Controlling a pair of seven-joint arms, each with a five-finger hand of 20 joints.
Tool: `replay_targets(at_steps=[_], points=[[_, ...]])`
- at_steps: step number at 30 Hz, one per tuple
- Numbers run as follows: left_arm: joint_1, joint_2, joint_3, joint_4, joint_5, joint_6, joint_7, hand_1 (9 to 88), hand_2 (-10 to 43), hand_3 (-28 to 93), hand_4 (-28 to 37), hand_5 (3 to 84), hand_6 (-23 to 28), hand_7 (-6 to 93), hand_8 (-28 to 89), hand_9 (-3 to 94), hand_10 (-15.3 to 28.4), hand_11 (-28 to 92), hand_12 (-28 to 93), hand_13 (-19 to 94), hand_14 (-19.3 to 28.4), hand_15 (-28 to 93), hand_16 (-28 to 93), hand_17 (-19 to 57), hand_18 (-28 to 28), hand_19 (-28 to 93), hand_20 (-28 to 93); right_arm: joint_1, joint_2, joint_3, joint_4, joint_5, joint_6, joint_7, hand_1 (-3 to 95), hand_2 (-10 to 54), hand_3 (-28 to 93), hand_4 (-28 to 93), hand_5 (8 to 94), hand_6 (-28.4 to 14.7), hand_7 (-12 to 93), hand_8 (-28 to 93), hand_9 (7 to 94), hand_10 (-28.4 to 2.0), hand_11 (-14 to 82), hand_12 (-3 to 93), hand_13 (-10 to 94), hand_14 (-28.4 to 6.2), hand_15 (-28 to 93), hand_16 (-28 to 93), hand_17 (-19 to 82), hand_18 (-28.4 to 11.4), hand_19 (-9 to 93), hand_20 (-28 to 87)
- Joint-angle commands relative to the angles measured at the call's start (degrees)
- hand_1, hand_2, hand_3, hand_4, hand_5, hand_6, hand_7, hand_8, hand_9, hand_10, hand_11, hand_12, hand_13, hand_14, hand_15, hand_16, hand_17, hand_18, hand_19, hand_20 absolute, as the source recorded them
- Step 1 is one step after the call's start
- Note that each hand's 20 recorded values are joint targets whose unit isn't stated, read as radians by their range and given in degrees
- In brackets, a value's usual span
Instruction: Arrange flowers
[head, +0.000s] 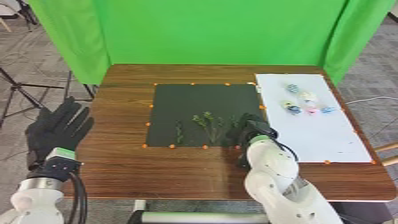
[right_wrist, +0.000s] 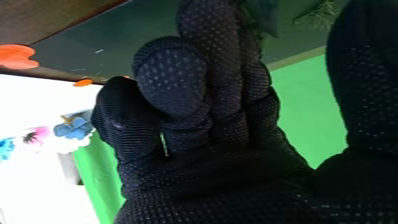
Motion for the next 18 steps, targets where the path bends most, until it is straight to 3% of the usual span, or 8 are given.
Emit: replay_targets(at_steps=[1, 9, 12, 18], points=[[1.02, -0.34, -0.25, -0.21, -1.05, 0.21, 0.26, 25.8, 9.5, 74, -28.3, 39.3, 6.3, 13.5, -9, 29.7, 12.0, 18, 9, 21, 12.7, 31, -8, -4.1, 12.2, 33, 8, -2.14, 0.9, 1.64, -0.02, -0.76, -0.51, 0.43, 26.5, -9.5, 71, -20, 66.8, -7.6, 43, -12, 78.0, -16.6, 38.8, 29.5, 80, -8.4, 62, 34, 55, -21.1, 93, 51], [1.16, -0.16, -0.35, -0.39, -1.84, 0.72, 0.43, 25.9, 9.5, 74, -28.3, 39.2, 6.4, 13.5, -9, 29.7, 12.0, 19, 9, 21, 12.6, 31, -8, -4.1, 12.2, 33, 8, -3.05, 1.79, 3.3, -0.94, -1.9, -0.09, 0.78, 25.5, -9.5, 70, -20, 68.5, -8.3, 30, -8, 78.4, -17.0, 35.7, 27.7, 80, -9.0, 62, 33, 55, -21.1, 93, 51], [1.28, -0.35, -0.59, -0.44, -1.36, 0.54, 0.09, 25.9, 9.6, 74, -28.3, 39.1, 6.4, 13.6, -9, 29.6, 12.0, 19, 9, 20, 12.7, 32, -8, -4.2, 12.2, 33, 9, -3.41, 2.11, 3.94, -1.62, -2.55, -1.34, 0.56, 24.8, -9.5, 70, -19, 68.4, -9.1, 23, -7, 78.8, -17.4, 32.1, 25.9, 80, -9.2, 62, 33, 55, -21.1, 93, 51], [1.32, -0.58, -0.58, -0.57, -1.3, 0.53, 0.2, 25.9, 9.7, 74, -28.3, 39.3, 6.4, 13.7, -9, 29.7, 12.1, 19, 9, 20, 12.7, 32, -8, -4.1, 12.2, 33, 9, -4.07, 3.33, 5.35, -3.42, -3.97, 2.14, 0.27, 23.6, -3.7, 69, -19, 67.7, -9.4, 21, -7, 78.0, -18.1, 28.0, 24.0, 79, -10.0, 61, 32, 55, -21.6, 93, 50]])
